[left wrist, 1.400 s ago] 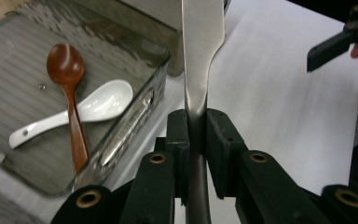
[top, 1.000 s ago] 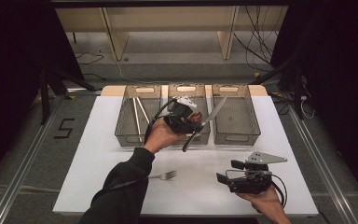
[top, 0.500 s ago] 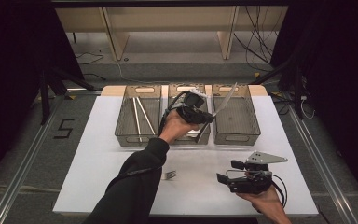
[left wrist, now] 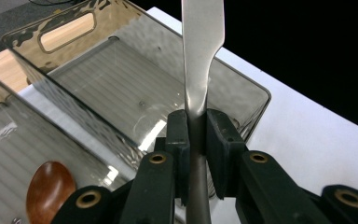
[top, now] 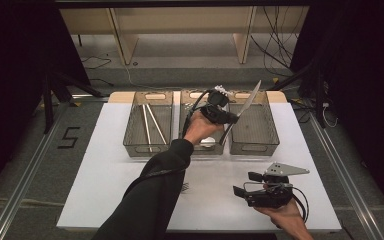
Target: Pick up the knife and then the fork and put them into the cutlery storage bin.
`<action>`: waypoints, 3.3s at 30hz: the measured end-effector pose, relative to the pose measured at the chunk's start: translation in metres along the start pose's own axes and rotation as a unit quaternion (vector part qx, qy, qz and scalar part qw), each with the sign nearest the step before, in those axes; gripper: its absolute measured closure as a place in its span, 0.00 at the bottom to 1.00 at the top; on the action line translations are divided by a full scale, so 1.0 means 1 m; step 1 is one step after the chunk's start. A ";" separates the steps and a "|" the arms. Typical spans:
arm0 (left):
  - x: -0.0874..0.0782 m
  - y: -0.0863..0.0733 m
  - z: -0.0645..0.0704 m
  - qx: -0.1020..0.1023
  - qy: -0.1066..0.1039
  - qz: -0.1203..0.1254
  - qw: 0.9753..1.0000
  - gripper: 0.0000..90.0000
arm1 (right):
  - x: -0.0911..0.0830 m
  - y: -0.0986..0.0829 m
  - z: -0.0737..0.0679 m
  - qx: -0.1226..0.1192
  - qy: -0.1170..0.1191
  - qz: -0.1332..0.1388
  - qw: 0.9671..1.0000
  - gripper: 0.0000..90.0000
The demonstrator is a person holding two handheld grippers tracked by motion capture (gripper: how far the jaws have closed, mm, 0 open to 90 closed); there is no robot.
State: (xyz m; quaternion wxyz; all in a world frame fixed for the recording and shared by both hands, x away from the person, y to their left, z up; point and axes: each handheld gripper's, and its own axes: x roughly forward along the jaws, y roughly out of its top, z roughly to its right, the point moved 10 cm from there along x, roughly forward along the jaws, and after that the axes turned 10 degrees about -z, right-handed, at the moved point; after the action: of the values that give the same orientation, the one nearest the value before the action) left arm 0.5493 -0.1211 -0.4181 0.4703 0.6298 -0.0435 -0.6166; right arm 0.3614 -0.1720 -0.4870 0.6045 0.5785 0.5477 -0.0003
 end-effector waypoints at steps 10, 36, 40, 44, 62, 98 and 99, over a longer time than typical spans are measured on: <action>0.011 0.013 0.003 -0.007 -0.008 0.006 1.000 0.88 | 0.000 0.000 -0.001 -0.003 0.002 0.002 1.000 0.21; 0.037 0.033 0.002 -0.027 -0.004 0.015 1.000 0.88 | -0.002 -0.002 -0.003 -0.004 0.007 0.002 1.000 0.21; 0.042 0.031 0.000 -0.034 -0.004 0.015 0.999 0.88 | -0.002 -0.002 -0.003 -0.004 0.007 0.002 1.000 0.21; 0.048 0.028 -0.002 -0.035 0.001 0.010 0.999 0.88 | -0.003 -0.002 -0.003 -0.004 0.007 0.003 1.000 0.21; 0.055 0.018 -0.008 -0.062 0.004 0.011 0.998 0.73 | -0.002 -0.002 -0.004 -0.004 0.008 0.001 1.000 0.21; -0.082 -0.066 0.000 0.027 0.018 -0.012 0.999 0.27 | 0.001 -0.002 -0.003 -0.004 0.001 0.000 1.000 0.21; -0.084 -0.072 -0.001 0.029 0.018 -0.014 0.999 0.27 | 0.000 -0.002 -0.003 -0.005 0.000 -0.001 1.000 0.21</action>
State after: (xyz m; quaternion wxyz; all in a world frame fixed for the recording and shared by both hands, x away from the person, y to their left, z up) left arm 0.4930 -0.0274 -0.4031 0.4441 0.6548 -0.0436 -0.6100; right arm 0.3585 -0.1704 -0.4878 0.6071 0.5750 0.5485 0.0018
